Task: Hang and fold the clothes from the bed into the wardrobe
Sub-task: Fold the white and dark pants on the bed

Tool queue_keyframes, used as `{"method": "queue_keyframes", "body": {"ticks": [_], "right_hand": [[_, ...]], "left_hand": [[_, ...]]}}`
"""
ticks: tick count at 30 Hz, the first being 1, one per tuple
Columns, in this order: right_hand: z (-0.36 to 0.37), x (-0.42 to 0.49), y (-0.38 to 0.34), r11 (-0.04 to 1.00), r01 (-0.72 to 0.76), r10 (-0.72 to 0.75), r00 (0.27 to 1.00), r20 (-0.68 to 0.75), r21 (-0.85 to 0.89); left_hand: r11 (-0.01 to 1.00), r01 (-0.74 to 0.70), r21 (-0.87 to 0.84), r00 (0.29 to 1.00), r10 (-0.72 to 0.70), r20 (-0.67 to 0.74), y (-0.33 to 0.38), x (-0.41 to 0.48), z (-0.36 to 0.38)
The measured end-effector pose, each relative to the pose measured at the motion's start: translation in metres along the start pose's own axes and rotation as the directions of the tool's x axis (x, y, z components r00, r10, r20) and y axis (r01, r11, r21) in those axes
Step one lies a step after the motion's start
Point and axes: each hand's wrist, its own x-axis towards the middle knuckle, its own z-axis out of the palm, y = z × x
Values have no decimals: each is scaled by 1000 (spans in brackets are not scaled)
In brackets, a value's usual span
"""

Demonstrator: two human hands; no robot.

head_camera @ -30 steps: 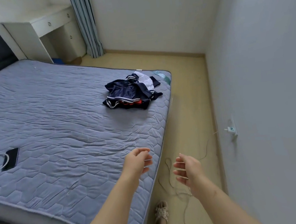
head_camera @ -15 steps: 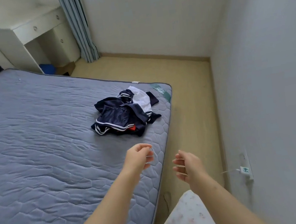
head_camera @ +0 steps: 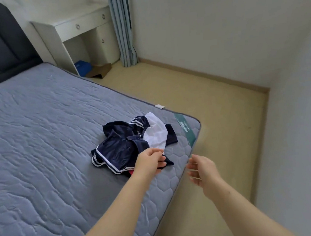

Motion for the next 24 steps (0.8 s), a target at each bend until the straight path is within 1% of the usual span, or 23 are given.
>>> {"method": "queue_keyframes", "body": {"ticks": [3, 8, 13, 18, 24], "right_hand": [[3, 34, -24, 997, -20, 25, 998, 64, -77], [26, 78, -43, 977, -64, 94, 985, 143, -205], [50, 125, -67, 945, -57, 116, 979, 166, -323], [87, 176, -88, 891, -62, 171, 964, 206, -450], [119, 240, -76, 789, -49, 242, 941, 235, -613]], "left_hand": [[1000, 24, -8, 999, -24, -48, 12, 26, 12], [994, 97, -56, 976, -106, -190, 13, 70, 4], [988, 124, -92, 957, -144, -251, 17, 130, -7], [974, 213, -74, 919, -226, -322, 13, 190, -28], [940, 335, -72, 863, -337, -376, -16, 229, -41]]}}
